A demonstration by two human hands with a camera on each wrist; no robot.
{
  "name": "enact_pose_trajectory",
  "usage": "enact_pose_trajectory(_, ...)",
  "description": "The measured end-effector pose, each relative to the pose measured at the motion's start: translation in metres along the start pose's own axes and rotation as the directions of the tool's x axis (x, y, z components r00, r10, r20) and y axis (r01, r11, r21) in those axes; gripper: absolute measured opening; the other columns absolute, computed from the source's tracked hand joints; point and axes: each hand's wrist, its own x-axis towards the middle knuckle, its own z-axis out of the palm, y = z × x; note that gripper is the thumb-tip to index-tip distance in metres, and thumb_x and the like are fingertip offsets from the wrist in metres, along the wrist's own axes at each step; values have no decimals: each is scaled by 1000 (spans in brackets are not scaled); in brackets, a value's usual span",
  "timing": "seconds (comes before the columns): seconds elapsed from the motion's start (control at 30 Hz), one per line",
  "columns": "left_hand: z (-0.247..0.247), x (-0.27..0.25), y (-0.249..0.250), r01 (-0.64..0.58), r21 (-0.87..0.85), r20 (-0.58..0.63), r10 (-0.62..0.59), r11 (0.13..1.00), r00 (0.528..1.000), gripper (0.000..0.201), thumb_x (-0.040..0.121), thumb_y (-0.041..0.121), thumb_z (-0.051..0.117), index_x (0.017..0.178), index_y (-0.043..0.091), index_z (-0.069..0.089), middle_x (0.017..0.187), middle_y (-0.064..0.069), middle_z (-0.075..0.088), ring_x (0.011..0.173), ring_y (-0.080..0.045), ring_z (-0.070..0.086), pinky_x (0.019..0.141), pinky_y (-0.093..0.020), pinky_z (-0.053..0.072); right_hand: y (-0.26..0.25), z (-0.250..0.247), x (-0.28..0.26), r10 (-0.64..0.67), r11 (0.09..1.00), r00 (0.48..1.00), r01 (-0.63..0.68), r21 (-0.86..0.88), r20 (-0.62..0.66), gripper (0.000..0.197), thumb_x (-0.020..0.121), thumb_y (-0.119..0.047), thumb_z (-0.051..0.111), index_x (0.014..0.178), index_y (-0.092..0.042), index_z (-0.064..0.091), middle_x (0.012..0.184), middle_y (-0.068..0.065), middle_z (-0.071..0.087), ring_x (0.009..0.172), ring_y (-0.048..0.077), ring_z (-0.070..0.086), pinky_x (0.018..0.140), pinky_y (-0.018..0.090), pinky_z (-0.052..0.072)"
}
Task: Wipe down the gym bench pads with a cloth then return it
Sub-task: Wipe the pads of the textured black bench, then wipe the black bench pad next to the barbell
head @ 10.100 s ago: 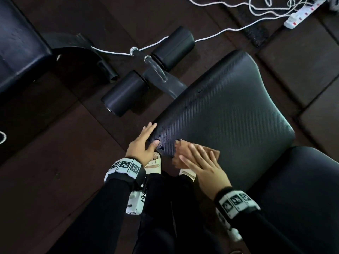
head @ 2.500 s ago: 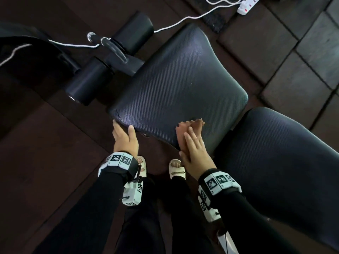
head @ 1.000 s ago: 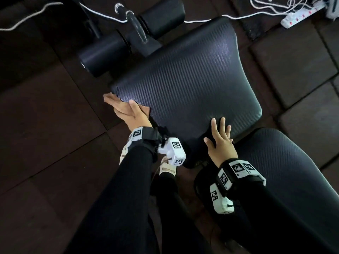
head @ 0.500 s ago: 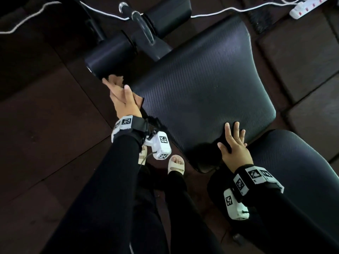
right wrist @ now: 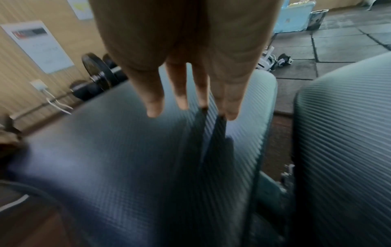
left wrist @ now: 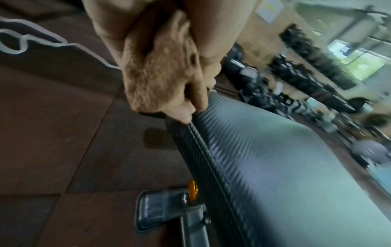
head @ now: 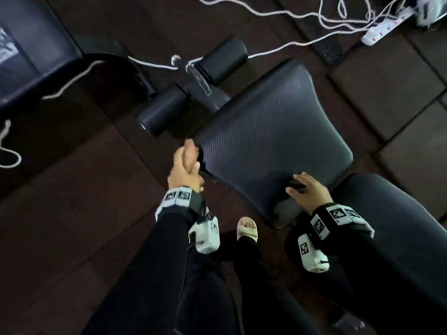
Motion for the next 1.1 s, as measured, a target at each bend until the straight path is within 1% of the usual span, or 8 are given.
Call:
enact_pose_trajectory(0.07,-11,-25,7,-104,83,105,95,991,990,49,85,24,64,117,55,44,95,0,67,68,-19,67,62,-39,60,-21,-13,-16,-4,992,999,-2,126,47,50,83,-34,68,130,-20,54,131,1,57,116,16,56,95,20,37)
enact_pose_trajectory(0.13,-21,-49,16,-181,143,198,151,973,968,43,81,32,70,116,49,51,96,6,68,81,-19,67,75,-39,57,-40,-26,-37,-55,971,994,33,236,90,49,80,-36,70,126,-27,56,123,-5,61,104,10,62,87,15,38)
enact_pose_trajectory(0.2,-29,-73,27,-225,170,237,181,959,954,41,76,42,73,113,45,56,92,12,68,85,-14,66,80,-32,55,-55,-39,-61,-126,954,988,95,284,90,49,78,-36,73,125,-29,57,120,-8,62,100,8,63,86,14,39)
enact_pose_trajectory(0.3,-40,-105,46,-297,206,271,237,932,933,38,74,49,72,109,44,58,89,16,68,86,-6,65,79,-22,50,-66,-55,-97,-203,922,976,166,349,73,51,78,-30,75,125,-25,57,118,-4,63,102,12,63,86,15,43)
enact_pose_trajectory(0.63,-75,-184,104,-449,293,291,368,844,883,40,75,50,70,112,47,56,99,14,67,94,-8,62,87,-29,49,-55,-106,-175,-310,877,950,271,396,35,51,77,-32,75,124,-29,56,112,-7,63,103,8,61,94,26,49)
enact_pose_trajectory(0.8,-87,-217,119,-491,311,312,400,813,861,37,76,45,71,110,49,56,100,15,66,95,-7,61,84,-28,49,-53,-125,-196,-335,858,942,316,405,-24,50,76,-34,75,123,-29,58,108,-11,62,99,3,60,90,21,49)
enact_pose_trajectory(0.93,-92,-235,124,-499,337,322,400,799,858,40,76,42,71,113,46,57,106,12,66,99,-11,61,88,-33,49,-53,-138,-209,-395,852,918,384,355,-45,50,77,-36,74,124,-30,57,108,-14,62,97,1,59,76,7,42)
enact_pose_trajectory(1.1,-99,-254,129,-501,338,297,415,797,860,40,77,36,72,112,47,58,107,14,66,101,-10,60,90,-32,48,-55,-154,-219,-431,843,901,422,332,-51,48,78,-35,73,123,-29,57,107,-13,62,97,3,58,82,11,42)
